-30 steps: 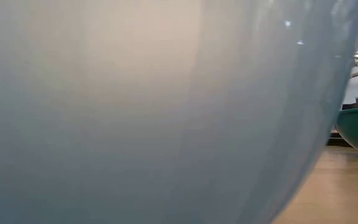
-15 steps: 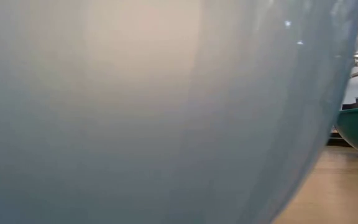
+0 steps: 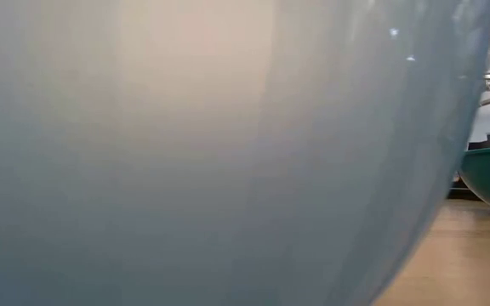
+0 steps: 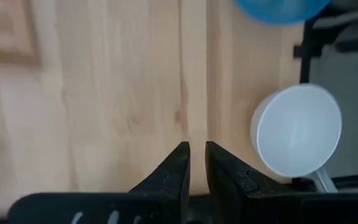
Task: Place and stack bowls onto a shelf
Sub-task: Stack the white bowl on top of the white bowl on the shelf
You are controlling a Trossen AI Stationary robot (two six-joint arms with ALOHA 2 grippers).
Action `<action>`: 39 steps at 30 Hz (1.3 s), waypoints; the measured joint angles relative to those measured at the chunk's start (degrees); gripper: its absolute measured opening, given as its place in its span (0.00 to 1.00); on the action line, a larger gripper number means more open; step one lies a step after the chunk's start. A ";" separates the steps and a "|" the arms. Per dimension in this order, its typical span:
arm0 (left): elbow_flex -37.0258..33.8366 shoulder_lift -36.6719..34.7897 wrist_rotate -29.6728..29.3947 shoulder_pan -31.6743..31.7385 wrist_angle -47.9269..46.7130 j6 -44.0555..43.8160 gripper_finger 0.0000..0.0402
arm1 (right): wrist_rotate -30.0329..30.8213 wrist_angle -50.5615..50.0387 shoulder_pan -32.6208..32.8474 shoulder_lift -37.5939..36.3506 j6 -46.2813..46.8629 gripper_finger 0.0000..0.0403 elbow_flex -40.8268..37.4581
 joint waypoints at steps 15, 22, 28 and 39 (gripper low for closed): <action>-20.07 0.02 0.08 -17.72 21.44 -20.60 0.13 | -0.13 -0.04 0.00 -0.02 -4.24 0.29 0.00; -26.05 0.02 2.54 -24.02 31.86 -29.73 0.13 | -0.17 -0.17 0.00 -0.02 -5.53 0.29 0.00; -30.23 0.02 2.57 -28.04 35.55 -36.11 0.13 | -0.17 -0.18 0.00 -0.02 -5.53 0.29 0.00; -35.41 0.02 2.59 -30.50 38.96 -42.06 0.13 | -0.17 -0.20 0.00 -0.02 -6.49 0.29 0.00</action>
